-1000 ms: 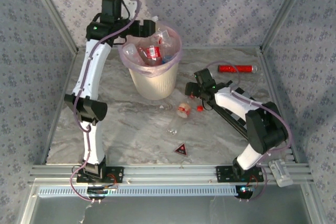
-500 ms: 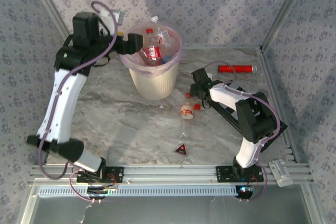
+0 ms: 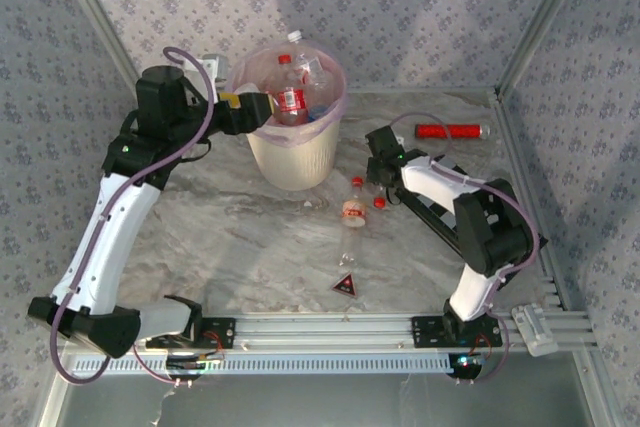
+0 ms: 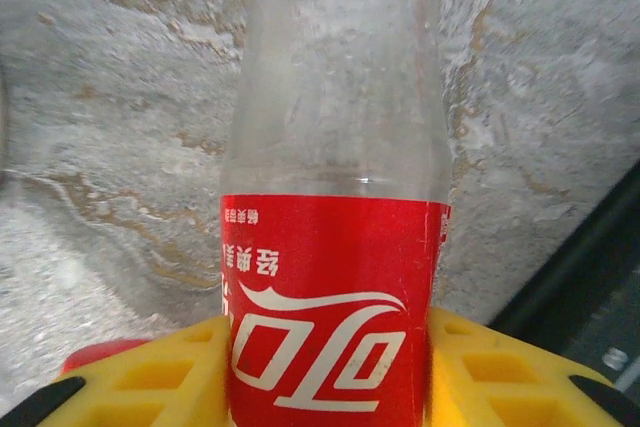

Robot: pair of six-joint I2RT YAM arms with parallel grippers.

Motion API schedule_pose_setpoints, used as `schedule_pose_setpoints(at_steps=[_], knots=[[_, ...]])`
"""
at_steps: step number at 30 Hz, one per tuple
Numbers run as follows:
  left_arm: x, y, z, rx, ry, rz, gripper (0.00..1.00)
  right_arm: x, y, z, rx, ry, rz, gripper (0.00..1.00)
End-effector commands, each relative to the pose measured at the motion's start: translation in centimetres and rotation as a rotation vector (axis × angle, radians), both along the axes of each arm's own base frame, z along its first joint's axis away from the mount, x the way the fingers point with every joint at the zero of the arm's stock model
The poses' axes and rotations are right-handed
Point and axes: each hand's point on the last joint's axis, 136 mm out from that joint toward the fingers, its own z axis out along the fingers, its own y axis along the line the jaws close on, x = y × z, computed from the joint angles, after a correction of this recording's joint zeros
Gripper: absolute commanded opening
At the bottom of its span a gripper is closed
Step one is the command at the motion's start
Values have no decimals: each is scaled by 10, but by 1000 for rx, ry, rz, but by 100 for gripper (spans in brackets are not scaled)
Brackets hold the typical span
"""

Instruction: Put the plastic bottles in the bin

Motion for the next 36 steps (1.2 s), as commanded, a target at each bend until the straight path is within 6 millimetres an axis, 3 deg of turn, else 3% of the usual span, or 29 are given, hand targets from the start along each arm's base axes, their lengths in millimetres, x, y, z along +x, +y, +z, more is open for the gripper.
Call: schedule_pose_setpoints(at_steps=[1, 12, 15, 19, 24, 31, 36], knots=[[-8, -13, 32, -107, -59, -56, 93, -7, -7, 48, 1, -78, 19, 33], [-11, -45, 70, -263, -65, -162, 92, -72, -12, 173, 189, -413, 179, 28], [-14, -63, 79, -283, -69, -211, 92, -97, -2, 205, 257, -514, 285, 28], [-18, -92, 83, -283, -59, -290, 100, -130, 18, 244, 348, -633, 445, 27], [-20, -125, 76, -262, -30, -371, 100, -156, 46, 262, 398, -665, 610, 27], [-22, -167, 47, -187, 41, -447, 100, -176, 76, 280, 420, -725, 751, 27], [-22, -178, 36, -172, 64, -462, 100, -178, 82, 289, 420, -762, 768, 27]])
